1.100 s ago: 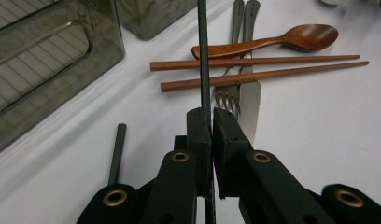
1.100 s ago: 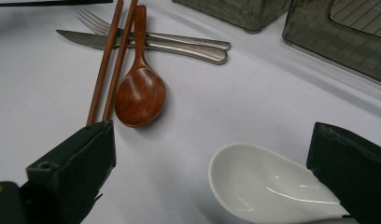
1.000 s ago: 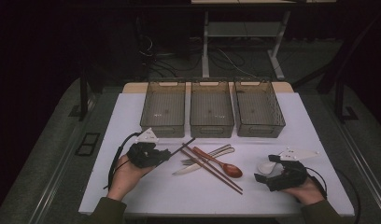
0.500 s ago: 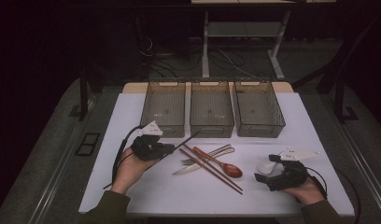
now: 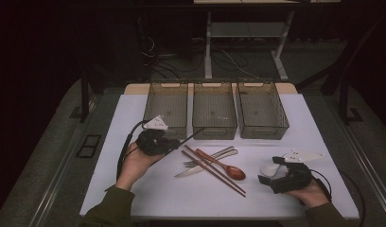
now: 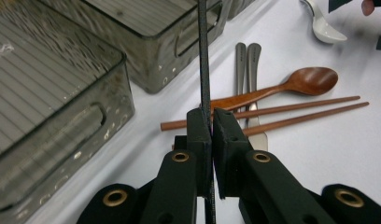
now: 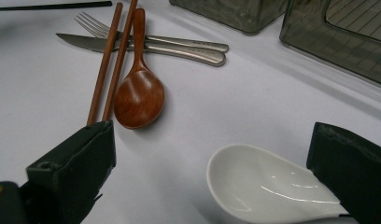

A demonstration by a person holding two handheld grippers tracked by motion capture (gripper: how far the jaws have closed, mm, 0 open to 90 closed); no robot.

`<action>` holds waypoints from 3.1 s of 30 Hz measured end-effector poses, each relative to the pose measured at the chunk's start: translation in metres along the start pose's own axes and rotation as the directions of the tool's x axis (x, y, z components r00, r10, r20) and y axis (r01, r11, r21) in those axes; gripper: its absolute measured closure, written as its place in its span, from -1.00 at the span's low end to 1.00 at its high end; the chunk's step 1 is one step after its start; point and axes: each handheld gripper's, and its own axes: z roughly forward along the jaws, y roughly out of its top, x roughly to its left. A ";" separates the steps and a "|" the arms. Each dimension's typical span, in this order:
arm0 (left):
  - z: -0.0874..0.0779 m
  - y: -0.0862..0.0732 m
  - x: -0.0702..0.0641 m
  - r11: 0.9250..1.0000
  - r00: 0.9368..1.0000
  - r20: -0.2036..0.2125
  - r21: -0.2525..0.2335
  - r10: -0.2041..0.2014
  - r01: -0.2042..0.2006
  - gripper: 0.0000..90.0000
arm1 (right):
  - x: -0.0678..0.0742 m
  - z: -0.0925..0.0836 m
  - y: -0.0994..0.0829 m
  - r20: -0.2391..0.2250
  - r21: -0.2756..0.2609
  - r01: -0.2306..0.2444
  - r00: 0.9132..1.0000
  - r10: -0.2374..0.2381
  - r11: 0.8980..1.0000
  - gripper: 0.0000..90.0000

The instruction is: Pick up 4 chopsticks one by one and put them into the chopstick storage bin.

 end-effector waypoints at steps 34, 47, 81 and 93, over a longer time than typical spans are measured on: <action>0.017 0.068 0.046 1.000 0.998 -0.065 -0.018 0.011 -0.013 0.90 | -0.002 -0.002 0.000 0.003 -0.014 -0.018 1.000 0.018 1.000 -0.97; 0.026 0.081 0.085 0.998 0.991 -0.125 -0.027 -0.052 0.049 0.89 | -0.002 -0.003 -0.001 -0.001 -0.017 -0.020 1.000 0.020 1.000 -0.97; 0.056 0.061 0.148 0.979 0.931 -0.311 0.008 -0.189 0.202 0.89 | -0.003 -0.005 -0.001 -0.010 -0.032 -0.034 0.999 0.033 0.999 -0.97; 0.051 0.062 0.146 0.977 0.920 -0.332 -0.023 -0.208 0.213 0.17 | -0.004 -0.005 -0.001 -0.010 -0.035 -0.032 0.999 0.031 0.999 -0.97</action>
